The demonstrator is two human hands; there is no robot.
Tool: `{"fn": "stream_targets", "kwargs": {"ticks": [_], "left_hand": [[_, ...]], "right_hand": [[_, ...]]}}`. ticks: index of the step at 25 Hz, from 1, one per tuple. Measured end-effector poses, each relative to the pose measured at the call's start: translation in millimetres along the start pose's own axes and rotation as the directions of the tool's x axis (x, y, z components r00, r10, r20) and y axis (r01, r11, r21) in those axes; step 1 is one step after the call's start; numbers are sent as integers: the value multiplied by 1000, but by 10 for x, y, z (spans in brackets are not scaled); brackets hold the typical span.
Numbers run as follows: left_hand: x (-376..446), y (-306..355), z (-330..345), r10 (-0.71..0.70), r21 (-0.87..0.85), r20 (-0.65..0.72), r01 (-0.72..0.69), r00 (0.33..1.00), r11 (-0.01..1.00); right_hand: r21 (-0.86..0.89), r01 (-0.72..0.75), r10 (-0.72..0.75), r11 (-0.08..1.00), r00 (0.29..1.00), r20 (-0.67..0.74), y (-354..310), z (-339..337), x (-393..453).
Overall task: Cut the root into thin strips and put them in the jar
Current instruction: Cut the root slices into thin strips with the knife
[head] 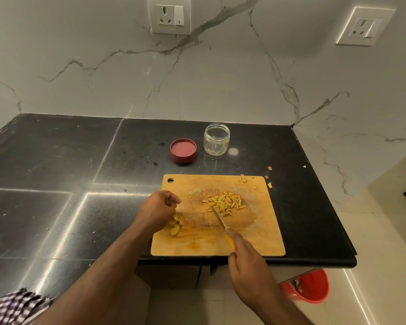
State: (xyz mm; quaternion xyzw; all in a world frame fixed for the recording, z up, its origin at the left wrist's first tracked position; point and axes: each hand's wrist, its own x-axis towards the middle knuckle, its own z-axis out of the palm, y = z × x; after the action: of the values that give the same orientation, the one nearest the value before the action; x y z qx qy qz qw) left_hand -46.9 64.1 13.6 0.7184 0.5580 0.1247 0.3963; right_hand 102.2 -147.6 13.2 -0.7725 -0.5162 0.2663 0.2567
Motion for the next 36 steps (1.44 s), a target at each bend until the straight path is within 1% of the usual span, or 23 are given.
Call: {"fn": "stream_targets", "kwargs": {"ticks": [2,4,6,9,10,13,16,19,31,33,35,36], "left_hand": [[-4,-13,-5,2,31,2,-2,1000,1000],[-7,-21,-7,3,48,3,-4,1000,999],[-1,-38,-24,5,78,7,-5,1000,997],[4,-70,-58,4,157,53,-12,999,988],[3,-74,-63,1,181,69,-13,998,983],[-6,-78,-45,13,236,106,-38,994,971],[-21,-70,-26,36,284,96,-62,995,957],[-18,-59,-50,36,320,87,-62,996,945],[-47,-39,-49,59,351,67,-79,996,933],[-50,-17,-82,66,299,44,-76,997,951],[-59,44,-80,77,202,-12,-72,997,977],[-68,88,-51,83,163,-19,-79,996,984]], "right_hand": [[-1,52,-52,999,997,60,-45,52,17],[-17,79,-77,997,993,89,-72,109,59],[-33,58,-56,998,997,59,-28,114,100],[-11,-19,19,1000,999,-51,87,37,99],[1,-25,25,1000,998,-64,101,19,87],[36,7,-6,999,1000,-22,42,47,59],[46,31,-32,998,999,9,-13,103,54],[51,18,-19,999,1000,7,-5,109,60],[57,3,-4,998,1000,28,-3,123,-6],[60,-1,0,998,1000,21,5,114,-15],[72,-13,13,997,1000,7,6,94,-19],[78,-18,18,997,1000,2,5,84,-19]]}}
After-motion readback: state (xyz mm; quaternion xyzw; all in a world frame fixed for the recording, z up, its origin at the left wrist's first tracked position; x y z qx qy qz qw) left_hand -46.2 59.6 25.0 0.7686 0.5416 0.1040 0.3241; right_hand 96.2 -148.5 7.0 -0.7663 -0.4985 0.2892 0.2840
